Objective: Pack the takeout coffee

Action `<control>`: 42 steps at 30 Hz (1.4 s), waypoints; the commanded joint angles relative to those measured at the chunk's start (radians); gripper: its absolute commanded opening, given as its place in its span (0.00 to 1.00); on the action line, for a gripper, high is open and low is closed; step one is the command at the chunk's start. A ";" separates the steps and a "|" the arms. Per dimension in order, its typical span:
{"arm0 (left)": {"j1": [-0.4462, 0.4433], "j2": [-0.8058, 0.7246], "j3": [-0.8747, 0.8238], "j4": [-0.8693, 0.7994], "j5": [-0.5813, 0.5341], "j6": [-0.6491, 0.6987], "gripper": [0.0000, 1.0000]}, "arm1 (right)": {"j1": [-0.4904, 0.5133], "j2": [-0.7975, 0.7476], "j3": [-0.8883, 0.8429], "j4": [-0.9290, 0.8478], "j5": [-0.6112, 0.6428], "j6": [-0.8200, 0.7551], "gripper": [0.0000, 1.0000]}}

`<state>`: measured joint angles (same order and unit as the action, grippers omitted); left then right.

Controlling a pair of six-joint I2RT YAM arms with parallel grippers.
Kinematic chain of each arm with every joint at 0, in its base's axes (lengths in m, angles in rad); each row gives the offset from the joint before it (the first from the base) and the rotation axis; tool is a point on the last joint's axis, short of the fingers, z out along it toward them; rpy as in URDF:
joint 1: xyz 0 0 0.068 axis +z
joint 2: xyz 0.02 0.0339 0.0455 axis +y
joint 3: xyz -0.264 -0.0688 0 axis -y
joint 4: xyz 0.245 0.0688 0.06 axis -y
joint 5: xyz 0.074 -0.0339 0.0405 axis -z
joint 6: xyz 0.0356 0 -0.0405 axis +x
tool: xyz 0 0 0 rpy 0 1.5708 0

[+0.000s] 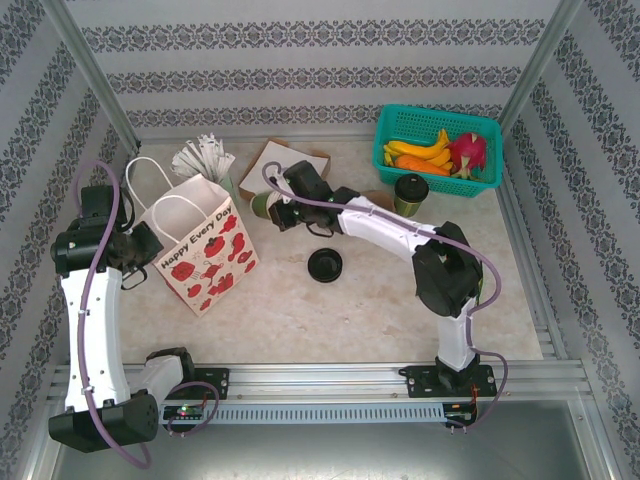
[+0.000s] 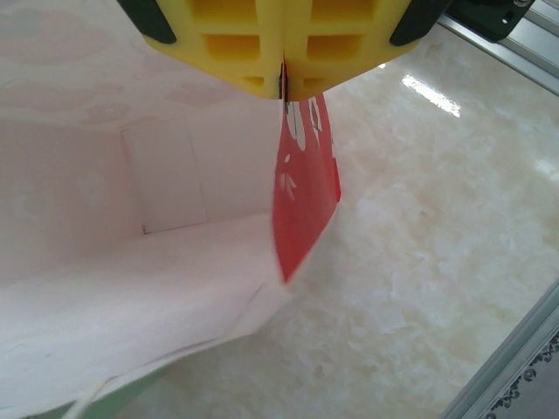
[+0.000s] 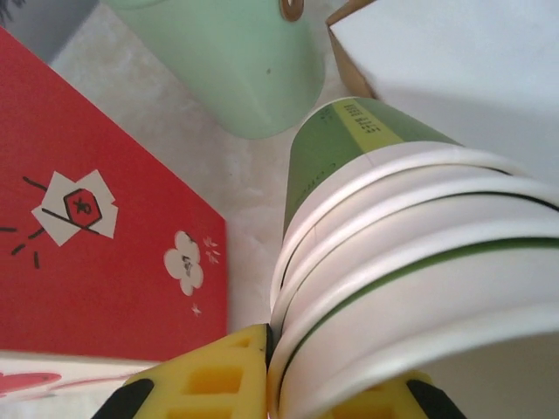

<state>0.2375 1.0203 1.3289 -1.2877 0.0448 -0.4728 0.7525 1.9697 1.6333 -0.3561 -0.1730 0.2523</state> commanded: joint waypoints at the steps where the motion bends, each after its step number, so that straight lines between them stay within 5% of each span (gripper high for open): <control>1: 0.006 -0.002 0.024 -0.012 0.032 0.052 0.02 | -0.008 -0.020 0.132 -0.367 0.042 -0.245 0.14; 10: 0.005 0.003 0.009 0.031 0.184 0.112 0.02 | -0.018 0.220 0.678 -0.935 0.030 -0.446 0.16; 16: 0.005 0.003 0.007 0.039 0.246 0.138 0.03 | -0.017 0.381 0.936 -1.129 0.046 -0.475 0.17; 29: 0.005 0.007 -0.024 0.083 0.335 0.138 0.04 | -0.009 0.428 0.971 -1.017 0.064 -0.390 0.32; 42: 0.005 -0.010 -0.055 0.099 0.375 0.146 0.04 | 0.018 0.411 0.910 -0.798 0.057 -0.384 0.13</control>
<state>0.2375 1.0267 1.2846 -1.2179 0.3950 -0.3466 0.7494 2.3981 2.5694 -1.2415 -0.1188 -0.1276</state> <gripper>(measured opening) 0.051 0.133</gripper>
